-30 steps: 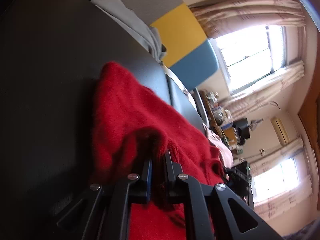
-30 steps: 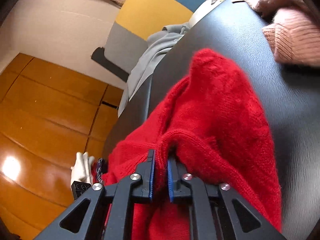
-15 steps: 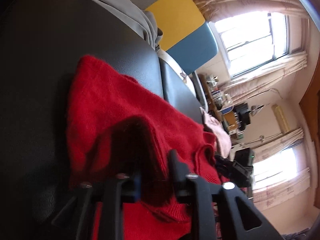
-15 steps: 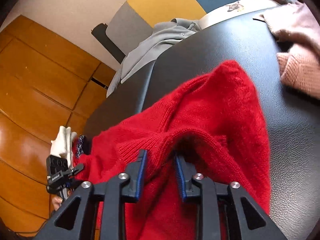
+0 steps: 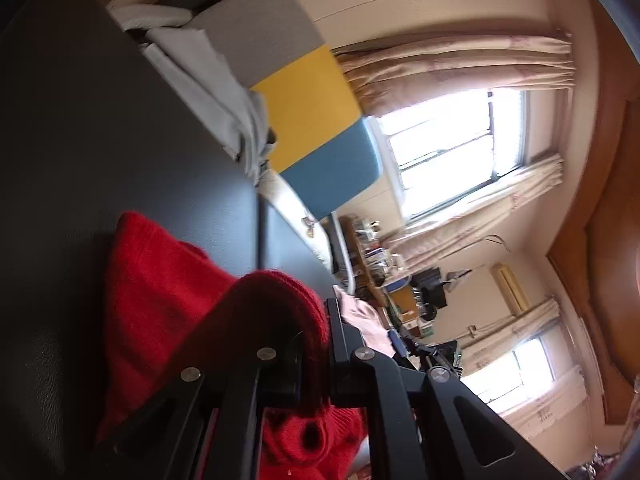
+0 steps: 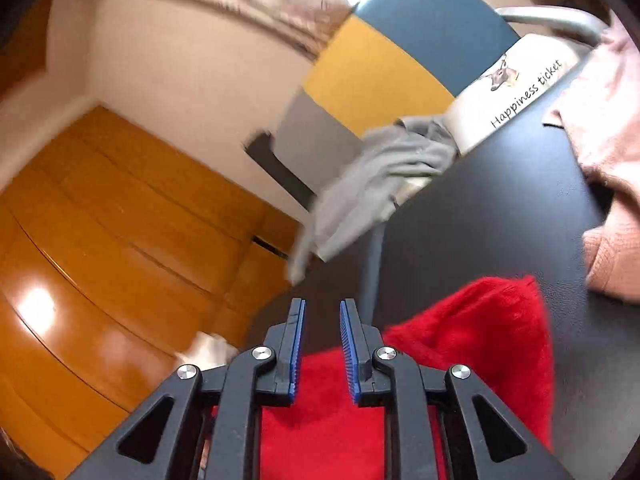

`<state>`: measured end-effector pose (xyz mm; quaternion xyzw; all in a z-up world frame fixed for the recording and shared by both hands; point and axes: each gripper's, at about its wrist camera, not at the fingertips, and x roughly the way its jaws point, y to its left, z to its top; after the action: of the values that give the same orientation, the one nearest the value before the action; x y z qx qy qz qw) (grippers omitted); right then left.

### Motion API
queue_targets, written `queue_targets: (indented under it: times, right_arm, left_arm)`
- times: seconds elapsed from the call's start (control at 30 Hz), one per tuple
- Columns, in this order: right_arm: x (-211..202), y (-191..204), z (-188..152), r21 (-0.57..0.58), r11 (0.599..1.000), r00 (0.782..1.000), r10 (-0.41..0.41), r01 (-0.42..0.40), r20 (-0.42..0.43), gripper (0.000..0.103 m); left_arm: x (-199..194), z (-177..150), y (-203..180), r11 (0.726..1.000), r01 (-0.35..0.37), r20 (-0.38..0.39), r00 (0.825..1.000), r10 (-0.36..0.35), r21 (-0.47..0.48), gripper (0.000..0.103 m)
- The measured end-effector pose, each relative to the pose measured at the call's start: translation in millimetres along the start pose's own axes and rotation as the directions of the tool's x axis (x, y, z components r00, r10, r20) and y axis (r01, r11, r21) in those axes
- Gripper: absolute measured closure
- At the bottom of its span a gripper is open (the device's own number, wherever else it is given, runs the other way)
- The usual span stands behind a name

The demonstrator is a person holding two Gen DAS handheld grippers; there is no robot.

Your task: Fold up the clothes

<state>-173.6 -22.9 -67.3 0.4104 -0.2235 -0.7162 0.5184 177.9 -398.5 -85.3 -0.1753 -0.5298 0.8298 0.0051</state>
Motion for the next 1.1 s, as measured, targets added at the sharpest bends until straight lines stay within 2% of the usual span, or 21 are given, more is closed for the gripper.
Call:
queue_targets:
  times: [0.03, 0.07, 0.13, 0.2, 0.3, 0.37, 0.43, 0.47, 0.5, 0.57, 0.63, 0.73, 0.8, 0.87, 0.97, 1.07, 1.1]
  right_arm:
    - [8.6, 2.0, -2.2, -0.071, 0.995, 0.997, -0.073, 0.071, -0.034, 0.063]
    - [20.2, 5.4, -5.9, -0.142, 0.984, 0.988, -0.121, 0.108, -0.091, 0.058]
    - [43.2, 12.1, -13.3, -0.287, 0.944, 0.955, -0.226, 0.166, -0.191, 0.047]
    - [66.3, 15.9, -18.6, -0.415, 0.883, 0.908, -0.341, 0.22, -0.245, 0.041]
    - [85.3, 11.6, -24.2, -0.483, 0.849, 0.866, -0.395, 0.216, -0.307, 0.038]
    - [96.3, 11.5, -27.1, -0.496, 0.846, 0.847, -0.4, 0.194, -0.35, 0.044]
    - [91.1, 16.7, -34.4, -0.548, 0.813, 0.835, -0.431, 0.196, -0.342, 0.092]
    - [88.5, 19.4, -38.0, -0.574, 0.795, 0.829, -0.447, 0.196, -0.337, 0.092]
    - [85.3, 22.6, -41.6, -0.598, 0.777, 0.824, -0.461, 0.196, -0.33, 0.092]
    - [67.6, 40.1, -45.9, -0.632, 0.748, 0.844, -0.461, 0.204, -0.273, 0.092]
    - [44.5, 61.6, -46.4, -0.648, 0.733, 0.874, -0.436, 0.207, -0.214, 0.093]
    - [6.9, 87.0, -35.9, -0.63, 0.737, 0.916, -0.389, 0.245, -0.099, 0.093]
    - [-7.1, 94.4, -24.7, -0.598, 0.749, 0.927, -0.375, 0.285, -0.027, 0.093]
    - [-6.3, 86.6, -13.6, -0.548, 0.765, 0.918, -0.396, 0.337, 0.012, 0.092]
    - [18.7, 36.9, -1.5, -0.449, 0.776, 0.865, -0.502, 0.444, -0.011, 0.092]
    - [44.0, -20.8, -6.6, -0.332, 0.797, 0.824, -0.559, 0.505, -0.09, 0.092]
    - [47.9, -33.6, -12.2, -0.309, 0.8, 0.817, -0.566, 0.514, -0.107, 0.092]
  left_arm:
    - [4.6, -1.1, 2.2, 1.0, -0.008, -0.011, 1.0, 0.008, -0.004, 0.096]
    - [3.5, -3.5, 3.8, 1.0, -0.014, -0.019, 1.0, 0.014, 0.0, 0.096]
    - [5.1, -7.1, 4.7, 1.0, -0.021, -0.03, 0.999, 0.022, 0.008, 0.096]
    - [1.1, -9.3, 6.7, 1.0, -0.026, -0.029, 0.999, 0.026, 0.005, 0.096]
    - [-5.2, -11.6, 8.2, 1.0, -0.026, -0.021, 0.999, 0.026, -0.006, 0.096]
    - [-11.1, -13.7, 5.9, 1.0, -0.03, -0.018, 0.999, 0.03, 0.002, 0.096]
    - [-16.1, -16.5, 0.9, 1.0, -0.028, -0.014, 1.0, 0.028, 0.014, 0.096]
    - [-19.3, -18.1, -2.8, 0.999, -0.027, -0.008, 1.0, 0.027, 0.023, 0.096]
    - [-21.4, -19.5, -6.5, 0.999, -0.024, 0.0, 1.0, 0.024, 0.028, 0.096]
    - [-32.3, -24.2, -14.8, 0.999, -0.001, 0.022, 1.0, 0.001, 0.032, 0.096]
    - [-45.5, -30.0, -27.4, 0.999, 0.019, 0.053, 0.998, -0.022, 0.049, 0.096]
    - [-62.4, -35.0, -40.7, 0.997, 0.05, 0.104, 0.993, -0.055, 0.051, 0.096]
    - [-67.2, -31.5, -40.6, 0.999, 0.047, 0.138, 0.989, -0.05, 0.029, 0.096]
    - [-64.8, -21.5, -31.0, 0.999, 0.018, 0.165, 0.986, -0.012, -0.031, 0.096]
    - [-49.9, -3.7, -4.6, 0.985, -0.077, 0.171, 0.98, 0.103, -0.153, 0.096]
    - [-24.9, 6.4, 25.8, 0.954, -0.181, 0.119, 0.97, 0.214, -0.238, 0.096]
    - [-14.5, 8.1, 35.9, 0.947, -0.204, 0.092, 0.968, 0.233, -0.248, 0.096]
